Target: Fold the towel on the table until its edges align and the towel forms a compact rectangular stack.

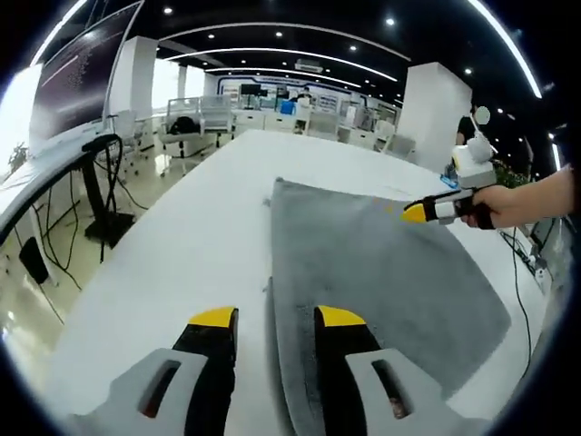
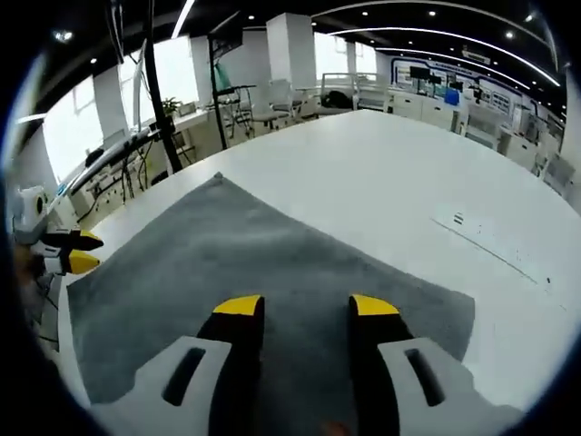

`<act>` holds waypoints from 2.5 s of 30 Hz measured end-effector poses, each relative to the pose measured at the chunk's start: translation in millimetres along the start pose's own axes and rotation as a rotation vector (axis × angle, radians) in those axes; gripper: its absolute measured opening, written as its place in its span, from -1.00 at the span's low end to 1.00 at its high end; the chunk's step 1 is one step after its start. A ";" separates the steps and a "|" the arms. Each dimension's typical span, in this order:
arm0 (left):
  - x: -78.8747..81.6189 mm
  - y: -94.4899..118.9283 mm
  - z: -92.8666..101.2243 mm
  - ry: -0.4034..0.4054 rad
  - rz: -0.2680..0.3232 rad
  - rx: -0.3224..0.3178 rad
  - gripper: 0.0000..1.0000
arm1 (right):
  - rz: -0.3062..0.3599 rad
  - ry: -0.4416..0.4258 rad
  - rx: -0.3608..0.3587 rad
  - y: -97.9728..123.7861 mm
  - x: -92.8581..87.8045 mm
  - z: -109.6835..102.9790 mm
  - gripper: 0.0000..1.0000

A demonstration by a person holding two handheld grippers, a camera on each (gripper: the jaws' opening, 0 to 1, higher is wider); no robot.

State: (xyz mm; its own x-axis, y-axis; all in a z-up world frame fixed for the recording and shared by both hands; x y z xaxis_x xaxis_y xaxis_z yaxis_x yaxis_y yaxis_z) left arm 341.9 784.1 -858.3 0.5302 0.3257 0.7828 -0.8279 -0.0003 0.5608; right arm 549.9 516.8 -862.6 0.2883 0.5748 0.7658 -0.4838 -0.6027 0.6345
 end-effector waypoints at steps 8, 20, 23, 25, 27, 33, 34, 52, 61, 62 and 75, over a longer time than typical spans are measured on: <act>4.5 -17.2 -3.0 -0.054 -0.039 -0.013 -0.30 | -0.041 -0.058 -0.069 39.8 -46.3 15.8 -0.23; 0.8 -31.8 -11.0 -0.080 -0.077 -0.037 -0.40 | -0.038 -0.127 -0.103 75.3 -75.5 5.4 -0.30; 1.9 -30.6 -7.5 -0.097 -0.072 -0.041 -0.41 | -0.041 -0.134 -0.109 81.3 -82.6 0.3 -0.33; 2.5 -29.6 -4.2 -0.100 -0.072 -0.045 -0.43 | -0.034 -0.174 -0.114 83.8 -87.8 -1.1 -0.37; 2.7 -29.7 -1.0 -0.107 -0.074 -0.053 -0.47 | -0.028 -0.181 -0.117 84.2 -88.5 -1.6 -0.42; 1.8 -31.0 7.6 -0.125 -0.072 -0.064 -0.59 | -0.014 -0.175 -0.111 83.6 -91.5 -6.5 -0.67; 2.0 -31.2 8.2 -0.123 -0.070 -0.063 -0.59 | -0.004 -0.180 -0.118 83.4 -92.7 -6.3 -0.70; -3.5 -54.5 67.1 -0.159 -0.089 -0.163 -0.87 | -0.010 -0.251 -0.194 119.4 -129.0 14.2 -0.91; -18.7 -52.0 134.5 -0.270 -0.100 -0.206 -0.89 | -0.029 -0.288 -0.257 163.9 -165.4 41.3 -0.90; -19.9 -51.8 140.0 -0.264 -0.105 -0.206 -0.89 | -0.031 -0.290 -0.266 169.2 -169.0 44.0 -0.90; -43.3 -61.5 218.4 -0.377 -0.177 -0.317 -0.89 | -0.040 -0.349 -0.339 234.8 -221.3 85.3 -0.90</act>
State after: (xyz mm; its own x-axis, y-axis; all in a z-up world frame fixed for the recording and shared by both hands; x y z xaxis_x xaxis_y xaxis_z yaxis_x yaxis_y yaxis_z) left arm 409.8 563.6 -867.8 0.6477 -0.0684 0.7589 -0.7035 0.3289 0.6300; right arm 443.0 200.8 -874.2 0.5439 0.3385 0.7678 -0.6921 -0.3364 0.6386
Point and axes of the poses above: the point that each gripper's makers call its tool centre point, and the gripper's own axes: y roughly backward along the fingers, z roughly to its right, x roughly out of its top, the point moved 6 cm from there along y, roughly backward along the fingers, and after that the axes turned 12 degrees about y, right-handed, at the moved point
